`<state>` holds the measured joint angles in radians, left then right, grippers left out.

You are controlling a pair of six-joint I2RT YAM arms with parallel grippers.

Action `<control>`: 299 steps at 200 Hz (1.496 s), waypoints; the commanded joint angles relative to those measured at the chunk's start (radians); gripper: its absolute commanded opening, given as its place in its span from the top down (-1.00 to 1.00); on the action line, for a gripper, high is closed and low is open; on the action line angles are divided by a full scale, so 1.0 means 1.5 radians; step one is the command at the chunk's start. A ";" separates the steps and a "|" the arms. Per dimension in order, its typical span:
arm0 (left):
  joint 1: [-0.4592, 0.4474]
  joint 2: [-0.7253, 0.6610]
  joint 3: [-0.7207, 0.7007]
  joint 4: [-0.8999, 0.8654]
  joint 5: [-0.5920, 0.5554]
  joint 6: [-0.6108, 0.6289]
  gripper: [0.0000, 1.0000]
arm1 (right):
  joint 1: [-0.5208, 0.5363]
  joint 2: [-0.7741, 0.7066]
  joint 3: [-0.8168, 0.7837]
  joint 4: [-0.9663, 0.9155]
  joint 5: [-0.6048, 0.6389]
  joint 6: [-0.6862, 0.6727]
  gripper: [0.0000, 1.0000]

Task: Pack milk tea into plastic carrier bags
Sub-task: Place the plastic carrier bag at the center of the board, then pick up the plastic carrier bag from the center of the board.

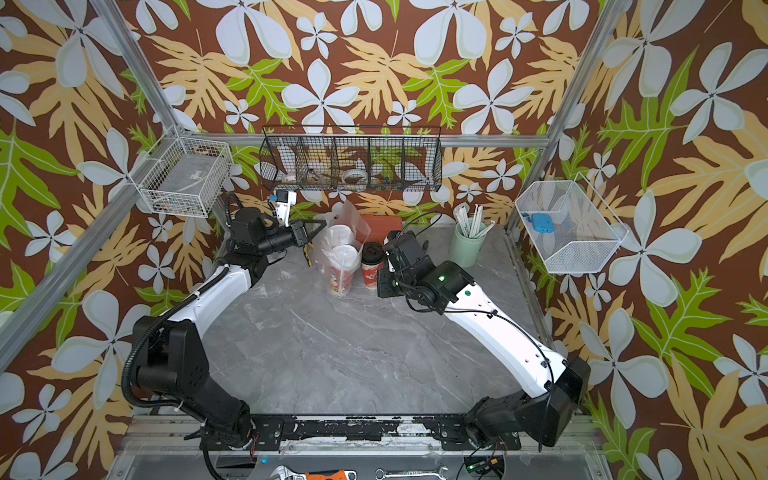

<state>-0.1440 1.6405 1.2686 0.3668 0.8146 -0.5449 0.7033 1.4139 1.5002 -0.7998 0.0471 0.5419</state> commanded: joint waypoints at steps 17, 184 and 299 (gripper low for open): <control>0.022 0.019 -0.050 0.054 0.020 -0.009 1.00 | 0.000 0.001 -0.003 0.004 0.004 -0.003 1.00; 0.078 -0.090 -0.054 -0.103 -0.095 0.052 -0.34 | -0.004 -0.002 0.018 -0.007 0.014 -0.014 1.00; 0.112 -0.199 -0.088 -0.435 -0.490 0.167 -0.43 | -0.044 -0.017 -0.044 0.044 -0.010 -0.044 0.12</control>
<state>-0.0154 1.3533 1.1721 -0.1631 0.3035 -0.3088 0.6464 1.3972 1.4521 -0.7547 0.0265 0.4923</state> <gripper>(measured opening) 0.723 0.423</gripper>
